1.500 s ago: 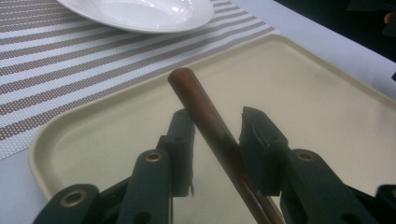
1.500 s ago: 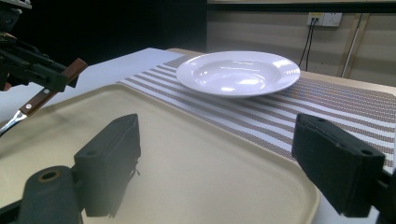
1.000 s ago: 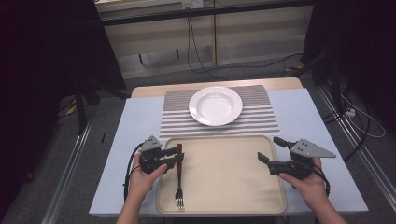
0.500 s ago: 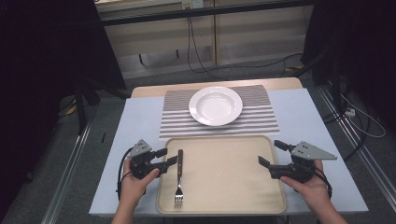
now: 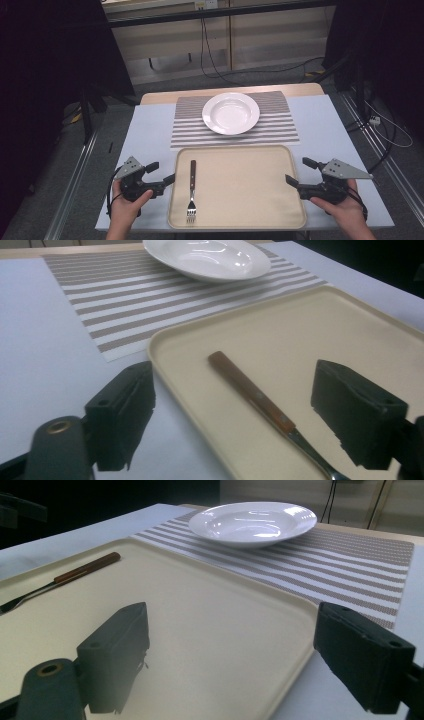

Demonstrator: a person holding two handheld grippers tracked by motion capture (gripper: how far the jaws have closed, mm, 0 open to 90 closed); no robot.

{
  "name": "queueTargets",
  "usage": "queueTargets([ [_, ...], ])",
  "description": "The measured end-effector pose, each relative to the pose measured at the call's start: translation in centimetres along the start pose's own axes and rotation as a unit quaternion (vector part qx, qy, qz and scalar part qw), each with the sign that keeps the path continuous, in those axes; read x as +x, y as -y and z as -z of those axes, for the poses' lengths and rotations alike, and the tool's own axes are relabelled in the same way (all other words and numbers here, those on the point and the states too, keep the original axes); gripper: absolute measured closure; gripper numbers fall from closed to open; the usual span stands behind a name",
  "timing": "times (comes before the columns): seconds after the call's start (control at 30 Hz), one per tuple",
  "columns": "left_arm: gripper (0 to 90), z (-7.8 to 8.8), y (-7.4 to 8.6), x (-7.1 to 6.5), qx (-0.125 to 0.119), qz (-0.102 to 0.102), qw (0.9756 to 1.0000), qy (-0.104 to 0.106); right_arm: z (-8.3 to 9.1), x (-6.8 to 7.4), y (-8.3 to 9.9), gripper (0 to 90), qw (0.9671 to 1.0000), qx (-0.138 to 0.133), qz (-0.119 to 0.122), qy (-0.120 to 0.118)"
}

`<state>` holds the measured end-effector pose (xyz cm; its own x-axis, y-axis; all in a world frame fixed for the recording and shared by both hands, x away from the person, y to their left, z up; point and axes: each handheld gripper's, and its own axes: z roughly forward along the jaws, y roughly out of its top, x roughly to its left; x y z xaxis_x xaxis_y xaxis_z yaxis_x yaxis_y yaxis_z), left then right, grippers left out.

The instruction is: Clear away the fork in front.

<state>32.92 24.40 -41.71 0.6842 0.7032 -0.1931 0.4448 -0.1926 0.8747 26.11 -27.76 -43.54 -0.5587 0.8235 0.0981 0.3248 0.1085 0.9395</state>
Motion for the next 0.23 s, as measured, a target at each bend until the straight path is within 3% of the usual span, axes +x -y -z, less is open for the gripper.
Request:
queueTargets([
  [0.23, 14.6, -0.24, -0.09, 0.03, 0.001, -0.006, 1.0, 0.006, -0.24, -0.42, 0.53, 14.7, 1.0, 0.001, -0.004, -0.001],
])
